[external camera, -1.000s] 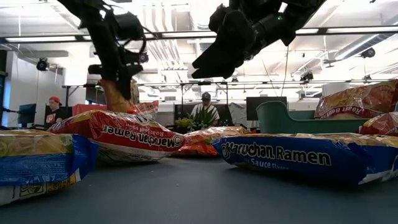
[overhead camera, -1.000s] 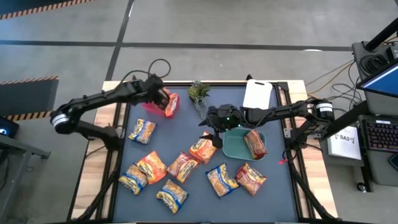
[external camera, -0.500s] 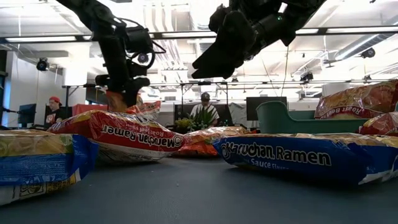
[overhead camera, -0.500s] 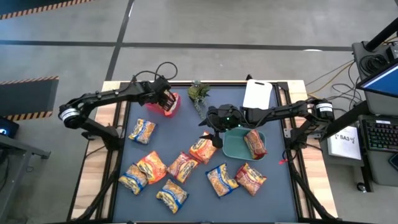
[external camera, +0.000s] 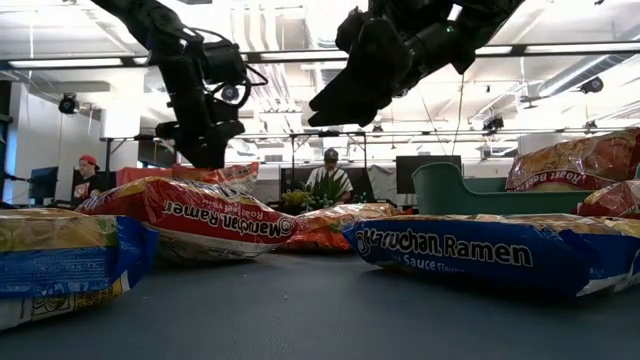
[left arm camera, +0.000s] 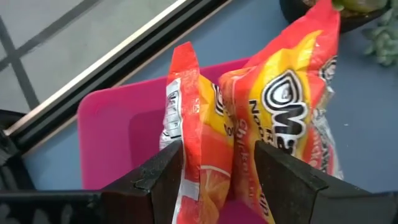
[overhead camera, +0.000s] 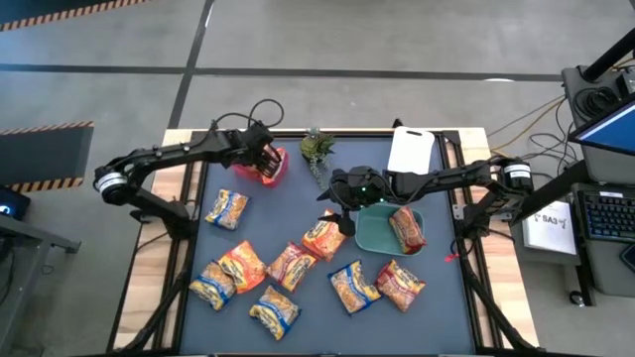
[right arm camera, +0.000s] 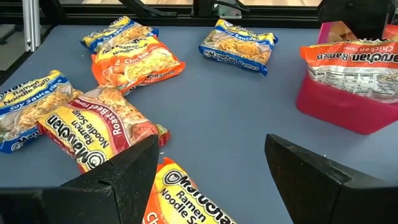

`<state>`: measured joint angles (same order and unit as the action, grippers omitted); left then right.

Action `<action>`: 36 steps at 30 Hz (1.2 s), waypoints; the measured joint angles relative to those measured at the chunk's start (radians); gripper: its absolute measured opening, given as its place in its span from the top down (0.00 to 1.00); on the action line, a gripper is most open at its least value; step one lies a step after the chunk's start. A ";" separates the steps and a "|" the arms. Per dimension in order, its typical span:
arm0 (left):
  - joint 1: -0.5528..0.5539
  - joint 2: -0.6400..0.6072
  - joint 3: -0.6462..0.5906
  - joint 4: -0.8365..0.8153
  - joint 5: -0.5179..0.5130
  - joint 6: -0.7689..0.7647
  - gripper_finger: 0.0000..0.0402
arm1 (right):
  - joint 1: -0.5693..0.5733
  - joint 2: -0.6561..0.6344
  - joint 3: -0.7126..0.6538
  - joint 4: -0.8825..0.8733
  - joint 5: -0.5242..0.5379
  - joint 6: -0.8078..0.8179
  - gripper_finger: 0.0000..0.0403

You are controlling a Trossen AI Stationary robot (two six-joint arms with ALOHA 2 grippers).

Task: Sort Maruchan noodles
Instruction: Put the orange noodle pack into the red bin, then put the red noodle pack into the green bin

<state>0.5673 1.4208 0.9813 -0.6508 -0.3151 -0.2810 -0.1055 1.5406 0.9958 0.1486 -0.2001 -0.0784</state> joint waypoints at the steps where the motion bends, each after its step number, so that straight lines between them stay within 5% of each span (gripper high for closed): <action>1: -0.003 0.000 0.000 0.006 0.010 -0.001 0.55 | 0.000 0.000 0.000 0.000 0.002 0.000 0.31; 11: -0.036 -0.047 0.000 0.022 0.030 -0.001 0.54 | 0.000 0.000 0.000 0.019 0.003 0.013 0.31; 20: -0.063 -0.208 0.000 -0.007 0.028 -0.020 0.54 | 0.000 0.000 0.000 0.013 0.002 0.121 0.31; 36: -0.511 -0.330 -0.084 0.125 -0.043 -0.046 0.54 | 0.003 0.000 0.000 -0.024 -0.012 0.265 0.39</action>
<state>0.0564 1.0909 0.8974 -0.5262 -0.3577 -0.3274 -0.1028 1.5410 0.9962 0.1247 -0.2117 0.1864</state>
